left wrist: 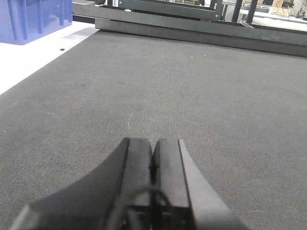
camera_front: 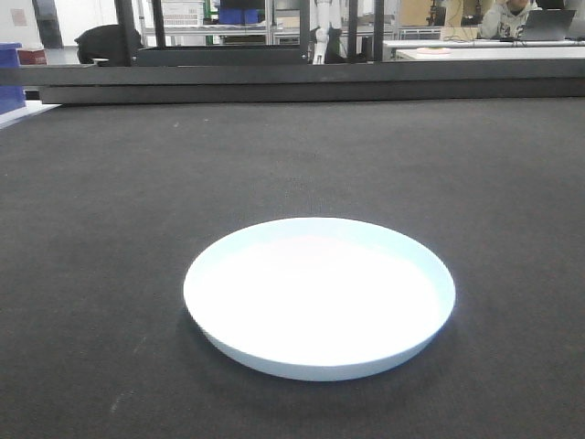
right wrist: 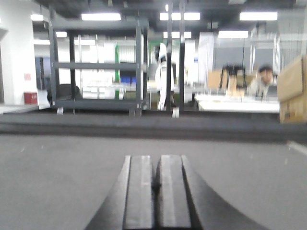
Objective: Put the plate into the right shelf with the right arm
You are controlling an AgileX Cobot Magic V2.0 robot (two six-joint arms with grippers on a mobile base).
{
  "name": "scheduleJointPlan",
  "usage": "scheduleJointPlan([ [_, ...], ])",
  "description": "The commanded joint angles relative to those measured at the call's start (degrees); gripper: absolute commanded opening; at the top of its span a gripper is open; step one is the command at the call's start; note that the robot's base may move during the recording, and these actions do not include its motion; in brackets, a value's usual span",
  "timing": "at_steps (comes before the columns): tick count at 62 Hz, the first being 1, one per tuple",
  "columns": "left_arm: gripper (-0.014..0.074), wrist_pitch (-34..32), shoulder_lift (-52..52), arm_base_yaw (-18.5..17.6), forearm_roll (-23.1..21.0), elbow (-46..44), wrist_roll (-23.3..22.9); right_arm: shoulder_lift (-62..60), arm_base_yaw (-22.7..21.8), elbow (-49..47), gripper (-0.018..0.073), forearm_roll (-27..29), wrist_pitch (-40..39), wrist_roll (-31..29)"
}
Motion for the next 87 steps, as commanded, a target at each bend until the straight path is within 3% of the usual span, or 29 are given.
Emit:
scheduleJointPlan([
  [1, -0.0128, -5.2, -0.6, -0.1, -0.5, 0.6, -0.4, 0.8, -0.1, -6.3, 0.0055, -4.0, -0.7, 0.2],
  [17, -0.0128, -5.2, -0.6, -0.1, -0.5, 0.6, -0.4, 12.5, -0.1, -22.4, 0.0055, -4.8, 21.9, 0.2],
  [29, -0.0128, -5.2, -0.6, -0.1, -0.5, 0.6, -0.4, 27.2, 0.0, -31.8, 0.0055, -4.5, 32.7, 0.2],
  [35, -0.0128, -5.2, -0.6, -0.1, -0.5, 0.6, -0.4, 35.4, 0.1, -36.2, 0.0055, 0.1, 35.6, 0.2],
  [42, -0.0128, -5.2, -0.6, -0.1, -0.5, 0.6, -0.4, 45.1, 0.1, -41.5, 0.0055, 9.3, 39.5, 0.2],
  [46, -0.0128, -5.2, -0.6, -0.1, -0.5, 0.6, -0.4, 49.5, 0.6, -44.4, 0.0055, 11.2, 41.8, 0.2],
  [63, -0.0128, -5.2, -0.6, -0.1, -0.5, 0.6, -0.4, 66.7, 9.5, -52.7, 0.0055, 11.5, 50.2, 0.4],
  [71, -0.0128, -5.2, -0.6, -0.1, -0.5, 0.6, -0.4, 73.7, 13.8, -56.5, 0.0067, 10.4, 55.8, 4.3],
  [75, -0.0128, -5.2, -0.6, -0.1, -0.5, 0.6, -0.4, 76.8, 16.1, -58.6, 0.0148, 8.5, 57.8, 7.3],
  [87, -0.0128, -5.2, -0.6, -0.1, -0.5, 0.6, -0.4, 85.4, 21.6, -63.6, 0.0627, 4.3, 60.3, 16.5],
])
